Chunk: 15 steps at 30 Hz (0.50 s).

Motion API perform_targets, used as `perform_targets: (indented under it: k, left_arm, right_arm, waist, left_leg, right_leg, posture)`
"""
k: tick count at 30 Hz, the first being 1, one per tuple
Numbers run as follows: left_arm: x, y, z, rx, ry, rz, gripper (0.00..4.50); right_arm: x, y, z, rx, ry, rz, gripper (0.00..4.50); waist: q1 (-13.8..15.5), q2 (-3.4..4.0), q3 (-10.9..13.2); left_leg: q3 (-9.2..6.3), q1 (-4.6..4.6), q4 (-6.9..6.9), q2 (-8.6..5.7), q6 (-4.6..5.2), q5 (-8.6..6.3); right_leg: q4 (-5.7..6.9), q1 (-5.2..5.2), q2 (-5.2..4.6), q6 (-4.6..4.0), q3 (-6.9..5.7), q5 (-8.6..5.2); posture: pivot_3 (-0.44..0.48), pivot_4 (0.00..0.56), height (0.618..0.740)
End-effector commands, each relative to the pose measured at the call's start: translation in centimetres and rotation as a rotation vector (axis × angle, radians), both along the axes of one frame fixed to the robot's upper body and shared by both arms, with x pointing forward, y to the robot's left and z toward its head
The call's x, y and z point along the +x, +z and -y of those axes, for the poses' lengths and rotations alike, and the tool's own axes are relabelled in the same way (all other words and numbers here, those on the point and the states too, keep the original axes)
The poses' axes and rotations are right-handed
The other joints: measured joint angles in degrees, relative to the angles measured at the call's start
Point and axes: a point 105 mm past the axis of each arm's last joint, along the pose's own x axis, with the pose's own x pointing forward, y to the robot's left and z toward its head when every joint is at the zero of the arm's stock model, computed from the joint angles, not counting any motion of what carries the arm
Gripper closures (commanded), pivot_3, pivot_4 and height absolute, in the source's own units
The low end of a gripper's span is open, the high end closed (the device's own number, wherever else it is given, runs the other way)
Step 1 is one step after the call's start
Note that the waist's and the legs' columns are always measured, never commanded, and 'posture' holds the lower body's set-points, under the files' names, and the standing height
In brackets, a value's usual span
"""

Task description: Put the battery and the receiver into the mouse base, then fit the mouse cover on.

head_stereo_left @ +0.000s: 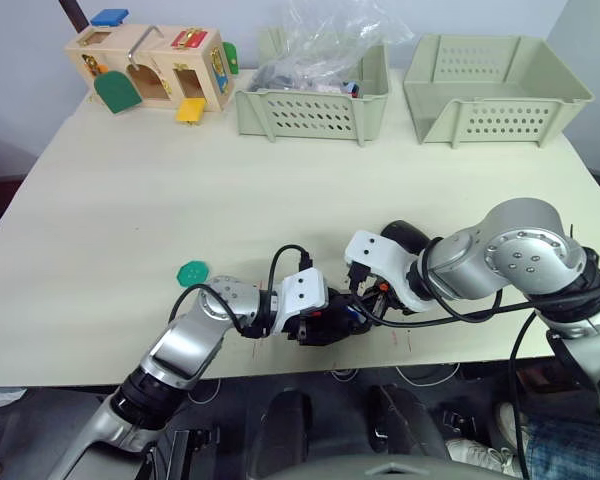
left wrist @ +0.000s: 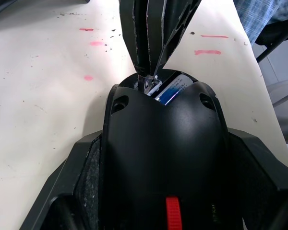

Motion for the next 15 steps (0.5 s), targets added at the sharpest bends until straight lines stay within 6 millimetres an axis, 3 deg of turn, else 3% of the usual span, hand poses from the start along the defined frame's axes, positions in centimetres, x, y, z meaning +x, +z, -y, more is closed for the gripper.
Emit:
perform_targets:
  k: [1,15]
  left_arm:
    - [-0.30,0.51,0.44,-0.005,-0.023,0.004,1.52]
    - [-0.46,0.37,0.67,-0.003,-0.025,-0.005,1.52]
  right_arm:
    - [-0.27,-0.05,-0.64,-0.011,0.028,-0.002,4.50]
    - [-0.69,-0.58,-1.15,-0.018,0.041,-0.024,4.50]
  waist:
    - [-0.01,0.00,0.00]
    - [-0.07,0.00,-0.08]
  left_leg:
    - [0.01,0.00,0.00,0.00,0.00,0.00]
    - [0.01,0.02,0.00,0.02,0.00,0.00]
  right_leg:
    - [0.00,0.00,0.00,0.00,0.00,0.00]
    - [0.01,0.00,0.01,0.00,0.01,0.00]
  posture:
    - [0.000,0.150,0.740]
    - [0.000,0.150,0.740]
